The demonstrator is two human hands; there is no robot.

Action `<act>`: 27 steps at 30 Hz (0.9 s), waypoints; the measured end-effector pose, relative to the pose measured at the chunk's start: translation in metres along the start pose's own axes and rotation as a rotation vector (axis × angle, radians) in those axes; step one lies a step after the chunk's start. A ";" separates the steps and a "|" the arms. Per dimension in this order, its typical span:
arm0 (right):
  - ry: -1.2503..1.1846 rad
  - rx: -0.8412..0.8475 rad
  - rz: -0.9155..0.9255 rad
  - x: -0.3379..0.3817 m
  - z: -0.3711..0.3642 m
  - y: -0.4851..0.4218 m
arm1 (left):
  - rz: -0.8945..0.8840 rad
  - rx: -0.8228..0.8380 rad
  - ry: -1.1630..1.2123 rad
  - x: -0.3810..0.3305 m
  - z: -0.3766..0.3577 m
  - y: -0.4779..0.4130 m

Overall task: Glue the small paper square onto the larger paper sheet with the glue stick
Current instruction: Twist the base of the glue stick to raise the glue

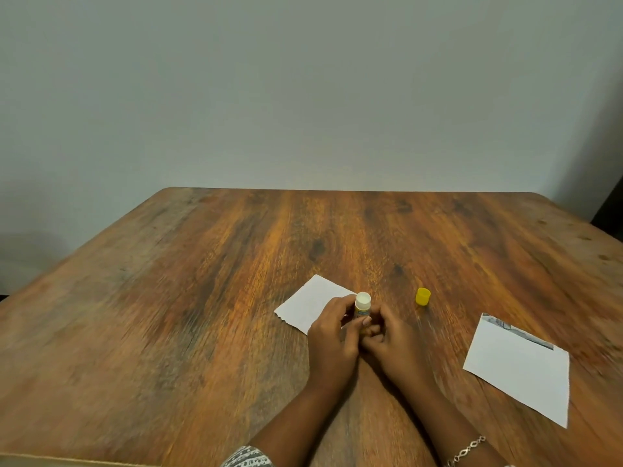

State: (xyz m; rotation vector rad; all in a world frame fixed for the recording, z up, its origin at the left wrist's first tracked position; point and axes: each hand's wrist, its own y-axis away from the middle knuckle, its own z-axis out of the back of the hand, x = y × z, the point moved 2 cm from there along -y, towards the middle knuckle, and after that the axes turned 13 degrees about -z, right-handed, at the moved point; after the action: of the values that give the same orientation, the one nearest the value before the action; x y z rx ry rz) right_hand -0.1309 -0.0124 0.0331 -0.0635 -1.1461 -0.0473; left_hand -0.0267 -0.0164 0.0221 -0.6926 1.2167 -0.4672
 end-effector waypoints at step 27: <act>-0.027 0.062 0.014 -0.004 0.000 -0.005 | 0.094 -0.079 0.090 0.004 0.001 -0.001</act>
State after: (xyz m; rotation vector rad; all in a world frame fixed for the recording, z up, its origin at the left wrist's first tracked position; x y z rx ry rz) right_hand -0.1328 -0.0170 0.0298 -0.0168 -1.1728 0.0012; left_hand -0.0246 -0.0190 0.0203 -0.6844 1.3522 -0.3764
